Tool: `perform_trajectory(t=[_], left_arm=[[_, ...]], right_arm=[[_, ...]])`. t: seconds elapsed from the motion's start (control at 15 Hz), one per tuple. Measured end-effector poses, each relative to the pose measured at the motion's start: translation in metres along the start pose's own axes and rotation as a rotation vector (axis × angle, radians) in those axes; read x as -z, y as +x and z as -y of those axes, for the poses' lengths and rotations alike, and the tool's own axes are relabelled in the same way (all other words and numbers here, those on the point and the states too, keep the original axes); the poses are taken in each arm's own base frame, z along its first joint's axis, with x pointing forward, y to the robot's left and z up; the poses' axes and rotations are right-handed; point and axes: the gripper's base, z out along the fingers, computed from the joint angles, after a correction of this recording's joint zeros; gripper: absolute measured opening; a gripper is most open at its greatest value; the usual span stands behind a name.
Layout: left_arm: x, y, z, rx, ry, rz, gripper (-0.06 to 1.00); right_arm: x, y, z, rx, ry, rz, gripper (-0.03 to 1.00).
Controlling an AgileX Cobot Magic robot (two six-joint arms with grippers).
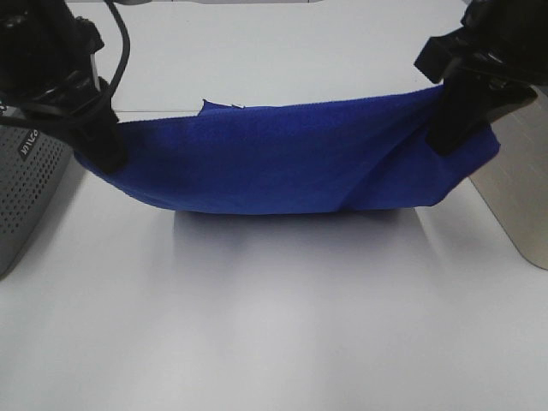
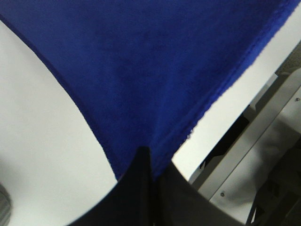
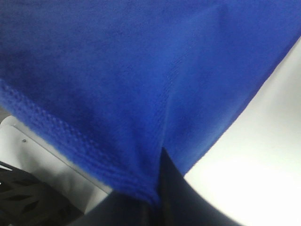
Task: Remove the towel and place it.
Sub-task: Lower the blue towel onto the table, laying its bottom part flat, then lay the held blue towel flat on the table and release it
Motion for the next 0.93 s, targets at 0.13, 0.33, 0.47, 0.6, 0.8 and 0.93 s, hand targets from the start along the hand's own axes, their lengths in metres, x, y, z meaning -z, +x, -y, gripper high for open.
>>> perform_trajectory(t=[0.13, 0.33, 0.47, 0.6, 0.8, 0.93], left_arm=[[0.003, 0.017, 0.009, 0.023, 0.024, -0.004, 0.0], [0.003, 0.045, 0.021, 0.075, 0.06, -0.018, 0.0], [0.003, 0.062, 0.031, 0.099, 0.104, -0.015, 0.0], [-0.001, 0.081, 0.042, 0.132, 0.156, -0.02, 0.0], [-0.002, 0.107, 0.057, 0.175, 0.228, -0.004, 0.0], [0.0, 0.122, 0.068, 0.205, 0.286, 0.027, 0.0]], right_arm=[[-0.003, 0.022, -0.006, -0.014, -0.031, -0.019, 0.02], [-0.018, 0.049, -0.013, -0.058, -0.091, -0.075, 0.02], [-0.022, 0.062, -0.016, -0.071, -0.113, -0.094, 0.02], [-0.025, 0.074, -0.018, -0.077, -0.12, -0.107, 0.02], [-0.03, 0.092, -0.022, -0.085, -0.139, -0.123, 0.02], [-0.037, 0.109, -0.024, -0.093, -0.145, -0.152, 0.02]])
